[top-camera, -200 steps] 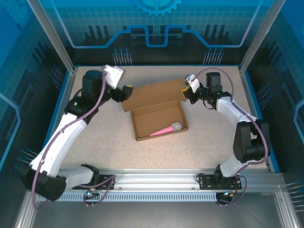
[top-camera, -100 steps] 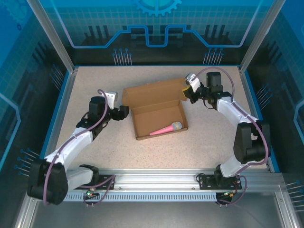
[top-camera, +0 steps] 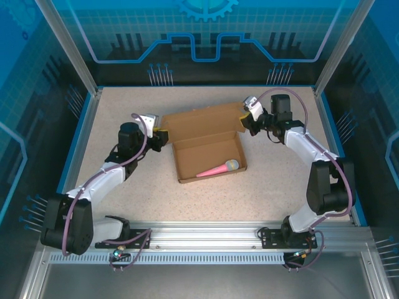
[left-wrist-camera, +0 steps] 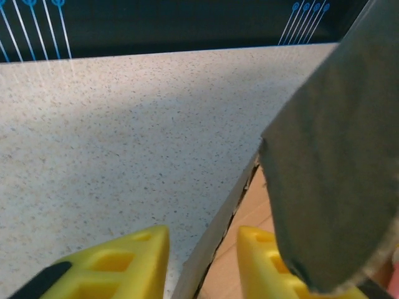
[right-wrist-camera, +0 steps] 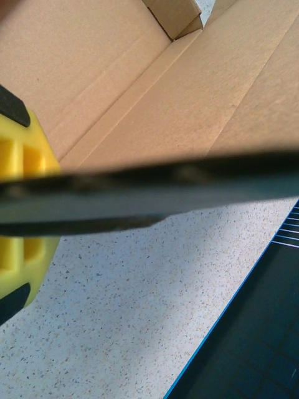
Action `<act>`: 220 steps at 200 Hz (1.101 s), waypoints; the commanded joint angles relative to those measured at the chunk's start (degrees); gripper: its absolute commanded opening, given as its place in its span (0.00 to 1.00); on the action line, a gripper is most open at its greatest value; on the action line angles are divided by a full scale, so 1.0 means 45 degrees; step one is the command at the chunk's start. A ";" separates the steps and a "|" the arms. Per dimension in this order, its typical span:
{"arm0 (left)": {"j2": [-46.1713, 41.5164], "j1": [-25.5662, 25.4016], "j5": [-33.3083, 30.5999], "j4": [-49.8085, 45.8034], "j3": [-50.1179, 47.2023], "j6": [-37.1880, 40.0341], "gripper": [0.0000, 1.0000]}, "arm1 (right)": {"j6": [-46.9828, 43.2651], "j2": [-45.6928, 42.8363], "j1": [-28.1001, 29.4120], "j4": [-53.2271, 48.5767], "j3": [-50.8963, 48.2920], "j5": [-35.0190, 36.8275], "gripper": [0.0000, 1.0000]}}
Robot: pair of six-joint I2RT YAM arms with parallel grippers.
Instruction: Fold the paper box
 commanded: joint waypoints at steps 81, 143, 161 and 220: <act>0.0432 0.0088 0.0301 0.0824 0.0300 -0.2027 0.06 | 0.2871 -0.0260 0.1125 -0.0010 0.0115 0.3228 0.07; 0.0588 -0.0461 -0.2303 0.1253 0.0375 -0.4405 0.00 | 0.6444 -0.0093 0.3283 -0.0097 0.0119 0.8118 0.07; 0.0877 -0.0798 -0.3109 0.1099 0.0648 -0.4784 0.00 | 0.7046 0.0035 0.3815 0.0118 0.0195 0.9170 0.07; 0.1622 -0.1812 -0.5224 0.0734 0.1538 -0.5595 0.00 | 0.8328 0.0411 0.4593 0.0535 0.0600 1.1287 0.08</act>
